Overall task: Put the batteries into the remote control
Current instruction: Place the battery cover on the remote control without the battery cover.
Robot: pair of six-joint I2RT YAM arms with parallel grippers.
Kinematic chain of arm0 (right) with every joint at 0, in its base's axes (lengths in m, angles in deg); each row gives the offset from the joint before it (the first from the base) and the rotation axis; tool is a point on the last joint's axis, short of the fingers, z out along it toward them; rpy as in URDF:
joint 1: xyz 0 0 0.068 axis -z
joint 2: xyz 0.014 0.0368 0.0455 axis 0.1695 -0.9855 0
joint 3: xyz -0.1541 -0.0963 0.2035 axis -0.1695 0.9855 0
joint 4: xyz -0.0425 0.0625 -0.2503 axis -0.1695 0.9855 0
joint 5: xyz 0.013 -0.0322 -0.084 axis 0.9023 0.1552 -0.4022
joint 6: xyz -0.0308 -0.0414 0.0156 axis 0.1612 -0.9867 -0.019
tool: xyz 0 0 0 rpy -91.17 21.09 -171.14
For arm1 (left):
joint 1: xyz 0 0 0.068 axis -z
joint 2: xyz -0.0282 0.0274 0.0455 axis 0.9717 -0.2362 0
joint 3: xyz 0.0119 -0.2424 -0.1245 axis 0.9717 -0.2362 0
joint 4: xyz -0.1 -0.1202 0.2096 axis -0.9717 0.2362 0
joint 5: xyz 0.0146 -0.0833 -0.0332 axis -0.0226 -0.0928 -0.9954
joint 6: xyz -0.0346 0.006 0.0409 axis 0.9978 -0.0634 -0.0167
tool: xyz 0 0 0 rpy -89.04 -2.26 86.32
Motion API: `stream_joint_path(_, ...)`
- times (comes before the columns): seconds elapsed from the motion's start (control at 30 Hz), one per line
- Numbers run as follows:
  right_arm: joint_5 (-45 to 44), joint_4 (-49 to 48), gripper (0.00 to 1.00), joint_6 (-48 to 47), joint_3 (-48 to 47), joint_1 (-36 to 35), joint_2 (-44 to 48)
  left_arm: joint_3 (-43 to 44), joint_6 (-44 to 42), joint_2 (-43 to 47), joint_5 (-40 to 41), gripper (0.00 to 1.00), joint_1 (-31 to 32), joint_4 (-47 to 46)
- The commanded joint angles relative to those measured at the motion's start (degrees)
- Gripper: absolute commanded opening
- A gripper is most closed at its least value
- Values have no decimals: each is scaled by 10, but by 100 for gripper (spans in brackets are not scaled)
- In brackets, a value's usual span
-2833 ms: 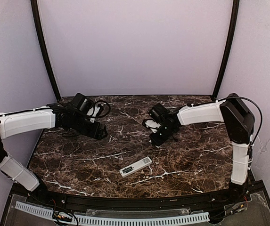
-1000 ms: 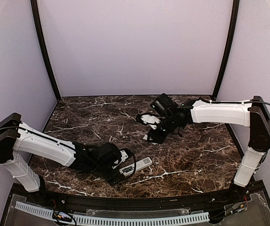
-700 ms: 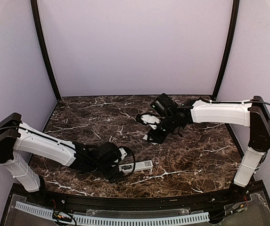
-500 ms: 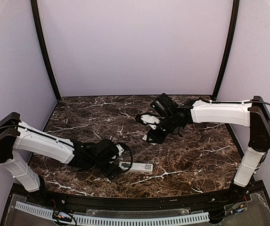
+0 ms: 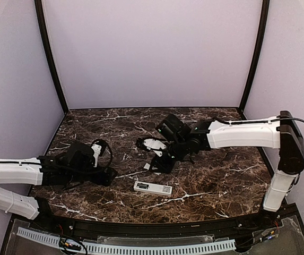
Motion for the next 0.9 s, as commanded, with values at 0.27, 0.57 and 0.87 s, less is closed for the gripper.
stream_joint_path(0.27,-22,-70,21,28,-35,-69,-81,-56,117,-2,-100,95,-47,-44)
stream_joint_path(0.57,-19,-104,21,17,-25,-73,-105,-82,183,-48,-165,86,-49,-145)
stream_joint_path(0.87,-13,-118,22,7,-21,-73,-122,-92,198,-36,-146,85,-56,-148)
